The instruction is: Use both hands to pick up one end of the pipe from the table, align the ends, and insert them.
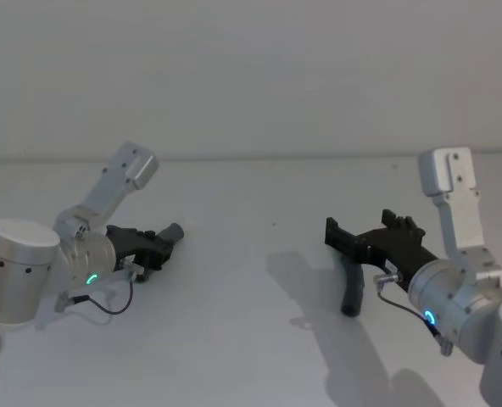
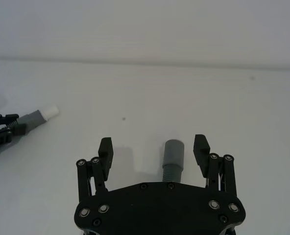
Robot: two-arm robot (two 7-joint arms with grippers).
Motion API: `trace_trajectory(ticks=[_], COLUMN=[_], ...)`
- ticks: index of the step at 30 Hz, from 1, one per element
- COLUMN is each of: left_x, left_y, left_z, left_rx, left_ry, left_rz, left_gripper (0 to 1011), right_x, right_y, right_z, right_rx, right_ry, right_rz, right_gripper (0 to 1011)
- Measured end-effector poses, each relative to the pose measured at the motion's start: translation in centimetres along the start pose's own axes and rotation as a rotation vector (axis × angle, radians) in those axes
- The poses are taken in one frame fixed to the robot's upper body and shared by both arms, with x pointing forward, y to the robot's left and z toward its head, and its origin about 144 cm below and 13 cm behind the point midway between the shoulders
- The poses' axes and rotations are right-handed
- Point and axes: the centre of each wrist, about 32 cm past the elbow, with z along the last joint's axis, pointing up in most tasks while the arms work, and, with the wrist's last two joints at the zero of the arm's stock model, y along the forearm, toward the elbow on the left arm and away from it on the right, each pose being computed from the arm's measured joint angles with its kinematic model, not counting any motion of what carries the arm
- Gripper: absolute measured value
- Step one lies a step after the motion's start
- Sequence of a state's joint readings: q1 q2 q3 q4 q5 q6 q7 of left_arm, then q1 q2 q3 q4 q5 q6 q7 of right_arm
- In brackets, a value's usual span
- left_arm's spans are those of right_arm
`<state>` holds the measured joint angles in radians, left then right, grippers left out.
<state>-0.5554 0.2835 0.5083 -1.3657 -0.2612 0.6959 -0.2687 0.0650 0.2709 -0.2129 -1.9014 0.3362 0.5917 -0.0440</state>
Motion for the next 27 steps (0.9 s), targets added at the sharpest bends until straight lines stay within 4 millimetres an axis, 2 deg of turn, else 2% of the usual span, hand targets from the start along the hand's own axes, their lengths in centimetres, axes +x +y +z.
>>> trace_trajectory(ticks=[13, 27], left_x=[0.0, 0.0], left_y=[0.0, 0.0], left_z=[0.0, 0.0], left_rx=[0.000, 0.000], left_ry=[0.000, 0.000], left_rz=[0.000, 0.000], left_gripper=[304, 304], right_x=[-0.6, -0.1], right_y=[1.0, 2.1], right_z=[0.4, -0.7], right_rx=[-0.069, -0.089], right_ry=[0.023, 0.003], right_rz=[-0.007, -0.019], right_gripper=[1000, 1000])
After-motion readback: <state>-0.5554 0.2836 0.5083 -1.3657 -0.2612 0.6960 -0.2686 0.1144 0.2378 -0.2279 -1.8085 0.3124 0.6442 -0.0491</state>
